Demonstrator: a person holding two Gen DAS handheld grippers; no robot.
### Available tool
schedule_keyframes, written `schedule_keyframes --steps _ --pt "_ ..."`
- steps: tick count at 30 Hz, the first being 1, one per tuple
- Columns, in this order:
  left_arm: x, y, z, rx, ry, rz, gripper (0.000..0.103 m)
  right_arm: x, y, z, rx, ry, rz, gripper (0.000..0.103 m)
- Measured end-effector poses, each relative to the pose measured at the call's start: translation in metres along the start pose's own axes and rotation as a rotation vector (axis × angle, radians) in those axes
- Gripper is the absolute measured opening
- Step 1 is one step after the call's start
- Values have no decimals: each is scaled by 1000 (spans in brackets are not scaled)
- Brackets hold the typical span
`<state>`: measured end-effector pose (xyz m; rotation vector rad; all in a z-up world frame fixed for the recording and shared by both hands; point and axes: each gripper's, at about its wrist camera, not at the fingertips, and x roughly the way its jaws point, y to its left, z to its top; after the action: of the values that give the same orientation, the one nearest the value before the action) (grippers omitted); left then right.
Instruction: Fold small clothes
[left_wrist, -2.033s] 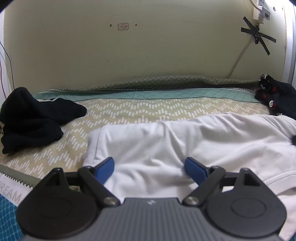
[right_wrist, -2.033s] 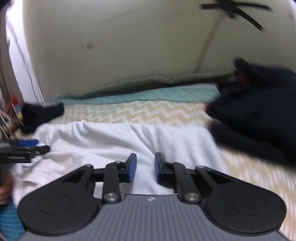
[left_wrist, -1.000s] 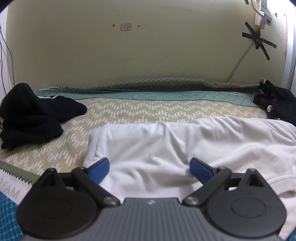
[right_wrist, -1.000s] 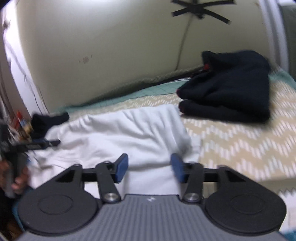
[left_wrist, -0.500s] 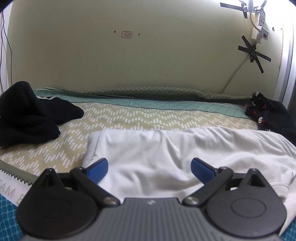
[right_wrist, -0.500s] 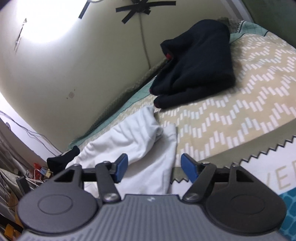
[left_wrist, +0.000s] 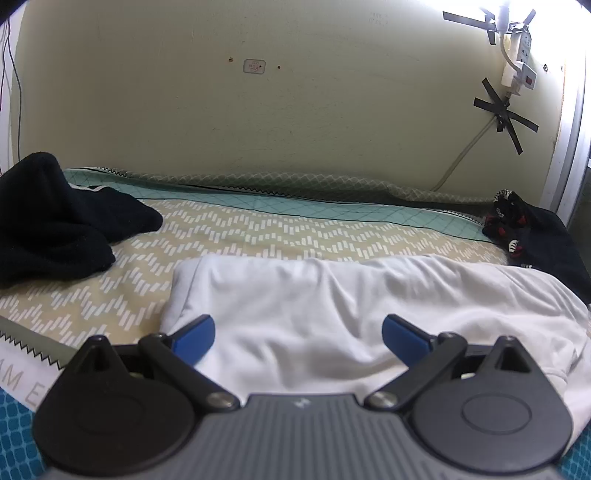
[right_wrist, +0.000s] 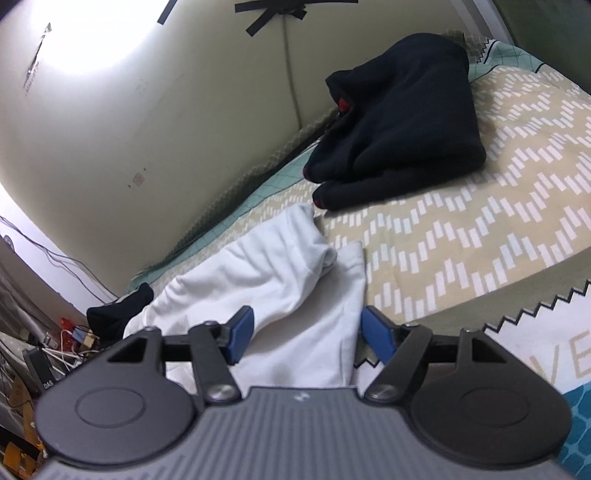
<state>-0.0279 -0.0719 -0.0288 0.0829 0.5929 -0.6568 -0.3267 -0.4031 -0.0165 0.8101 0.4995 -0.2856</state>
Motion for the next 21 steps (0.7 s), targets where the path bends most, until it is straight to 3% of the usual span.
schedule_keyframes --steps 21 --pt "0 -1 -1 1 1 -13 100 9 8 1 20 58 27 67"
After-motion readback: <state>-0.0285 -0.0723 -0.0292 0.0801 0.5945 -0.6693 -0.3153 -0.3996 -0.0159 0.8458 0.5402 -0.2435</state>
